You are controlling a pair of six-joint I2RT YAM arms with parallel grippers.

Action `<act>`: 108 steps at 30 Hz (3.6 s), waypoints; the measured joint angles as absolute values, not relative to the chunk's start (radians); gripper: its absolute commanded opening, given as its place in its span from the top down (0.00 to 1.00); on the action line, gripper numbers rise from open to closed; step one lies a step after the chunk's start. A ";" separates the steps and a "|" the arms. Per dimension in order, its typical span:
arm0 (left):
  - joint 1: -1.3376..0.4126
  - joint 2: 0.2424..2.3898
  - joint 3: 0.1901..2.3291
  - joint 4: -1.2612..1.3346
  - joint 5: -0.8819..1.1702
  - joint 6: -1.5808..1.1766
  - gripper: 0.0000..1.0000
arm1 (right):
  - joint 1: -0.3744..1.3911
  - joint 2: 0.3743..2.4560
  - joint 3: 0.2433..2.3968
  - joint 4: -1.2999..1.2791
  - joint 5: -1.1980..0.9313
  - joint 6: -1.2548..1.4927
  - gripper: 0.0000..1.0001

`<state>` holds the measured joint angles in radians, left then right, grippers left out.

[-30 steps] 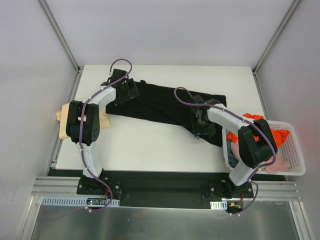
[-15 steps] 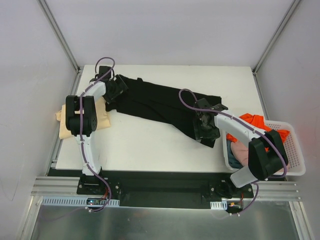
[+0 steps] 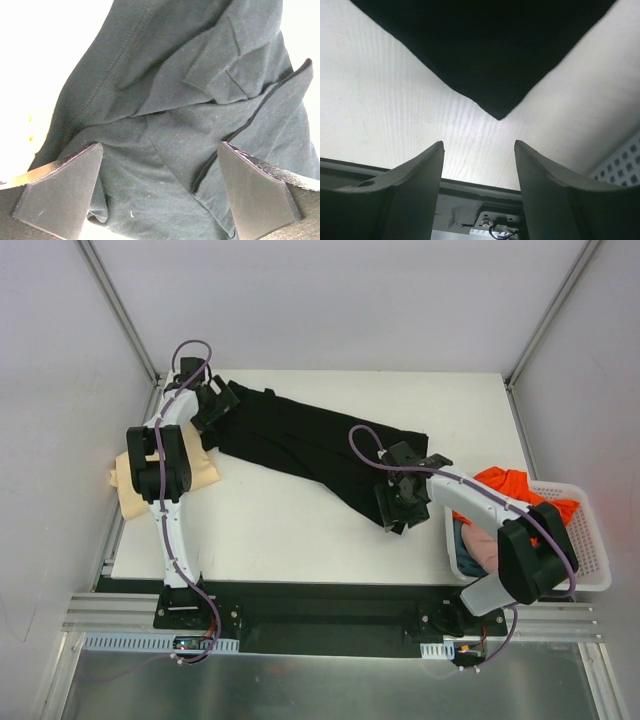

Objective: Fold and stack the t-shirts
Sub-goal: Fold the other side of the tshirt into a rectangle

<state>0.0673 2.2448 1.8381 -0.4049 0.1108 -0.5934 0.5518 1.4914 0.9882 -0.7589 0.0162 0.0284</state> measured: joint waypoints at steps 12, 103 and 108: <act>0.067 2.245 1.840 -0.408 0.111 -0.577 0.01 | 0.575 1.674 0.987 -0.661 0.027 0.025 0.53; 0.026 1.964 1.697 -0.407 0.060 -0.552 0.01 | 0.405 1.530 1.045 -0.742 -0.012 0.076 0.03; -0.028 1.947 1.653 -0.398 0.060 -0.568 0.01 | 0.435 1.489 0.937 -0.690 0.019 0.118 0.21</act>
<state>-0.0284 1.9472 1.6527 -0.3985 0.0601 -0.5682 0.4347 1.4895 0.9367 -0.6899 0.0193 0.1181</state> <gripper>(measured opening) 0.993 0.974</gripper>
